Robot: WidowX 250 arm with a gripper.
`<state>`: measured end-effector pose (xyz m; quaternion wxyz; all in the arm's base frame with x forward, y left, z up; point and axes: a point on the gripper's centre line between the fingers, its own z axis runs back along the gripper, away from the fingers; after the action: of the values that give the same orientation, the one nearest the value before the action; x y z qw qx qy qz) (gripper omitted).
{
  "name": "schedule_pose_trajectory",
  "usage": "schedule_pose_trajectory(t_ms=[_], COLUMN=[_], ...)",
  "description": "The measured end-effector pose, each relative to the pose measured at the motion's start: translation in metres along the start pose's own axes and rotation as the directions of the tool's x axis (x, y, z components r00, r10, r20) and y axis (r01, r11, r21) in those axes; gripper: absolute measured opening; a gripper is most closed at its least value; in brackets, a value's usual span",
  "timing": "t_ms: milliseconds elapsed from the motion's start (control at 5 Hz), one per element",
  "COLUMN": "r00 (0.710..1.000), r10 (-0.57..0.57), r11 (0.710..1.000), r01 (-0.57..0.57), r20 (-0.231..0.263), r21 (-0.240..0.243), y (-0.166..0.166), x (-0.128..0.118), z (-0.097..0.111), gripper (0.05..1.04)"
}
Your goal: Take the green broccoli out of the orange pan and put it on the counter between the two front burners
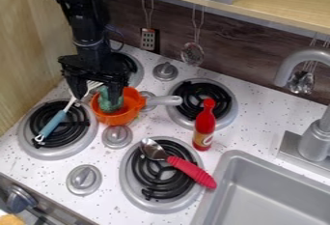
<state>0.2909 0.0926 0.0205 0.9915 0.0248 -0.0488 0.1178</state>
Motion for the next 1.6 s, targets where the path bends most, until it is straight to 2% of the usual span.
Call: schedule_pose_trajectory(t_ms=[200, 400, 600, 1000, 1400, 1600], r00=[1.000, 0.999, 0.999, 0.995, 0.991, 0.991], r10=[-0.002, -0.029, -0.046, -0.074, -0.097, -0.112], r11=[1.000, 0.998, 0.997, 0.988, 0.973, 0.964], r01=[0.002, 0.028, 0.047, 0.082, 0.114, 0.127], r20=[-0.024, -0.031, 0.014, 0.068, 0.091, 0.079], r21=[-0.008, -0.048, -0.066, -0.129, -0.200, -0.234], y=[-0.001, 0.011, 0.014, 0.021, 0.019, 0.015], x=[-0.003, 0.004, 0.019, 0.040, 0.054, 0.060], z=[-0.008, -0.023, -0.030, -0.038, -0.044, -0.055], gripper=[0.999, 0.999, 0.999, 0.999, 0.999, 0.999])
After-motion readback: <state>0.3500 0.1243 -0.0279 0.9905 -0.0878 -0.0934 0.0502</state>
